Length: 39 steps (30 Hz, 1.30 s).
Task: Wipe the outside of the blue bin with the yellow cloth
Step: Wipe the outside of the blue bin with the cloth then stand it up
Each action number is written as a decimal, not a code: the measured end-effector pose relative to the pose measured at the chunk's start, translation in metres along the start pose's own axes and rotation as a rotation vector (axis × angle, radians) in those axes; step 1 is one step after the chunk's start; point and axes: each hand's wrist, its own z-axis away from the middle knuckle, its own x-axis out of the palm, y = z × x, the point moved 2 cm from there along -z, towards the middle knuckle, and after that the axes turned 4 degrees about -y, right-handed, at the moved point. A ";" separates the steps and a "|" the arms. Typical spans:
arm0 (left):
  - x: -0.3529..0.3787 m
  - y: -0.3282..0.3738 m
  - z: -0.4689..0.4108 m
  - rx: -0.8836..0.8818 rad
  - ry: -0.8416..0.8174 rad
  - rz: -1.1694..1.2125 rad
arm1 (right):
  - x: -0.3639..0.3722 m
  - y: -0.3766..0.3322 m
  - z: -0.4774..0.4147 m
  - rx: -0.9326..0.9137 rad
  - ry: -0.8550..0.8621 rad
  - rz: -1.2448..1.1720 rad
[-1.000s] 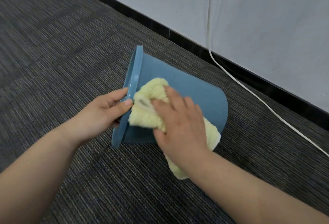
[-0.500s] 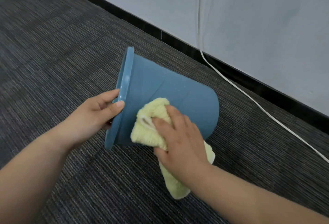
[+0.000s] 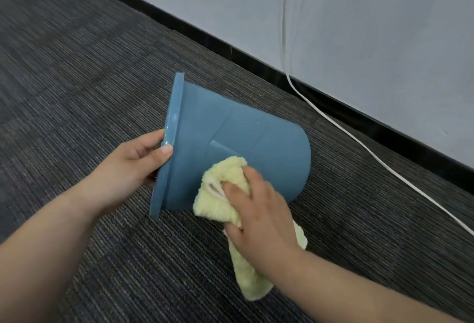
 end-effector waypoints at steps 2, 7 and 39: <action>-0.002 -0.003 0.001 -0.006 0.005 -0.012 | -0.001 0.016 -0.003 0.060 0.032 -0.002; -0.004 -0.008 0.004 -0.026 0.009 -0.030 | -0.011 0.069 -0.007 0.337 0.140 -0.026; -0.001 -0.003 0.005 -0.009 -0.043 -0.008 | -0.021 0.057 -0.025 0.240 0.137 -0.132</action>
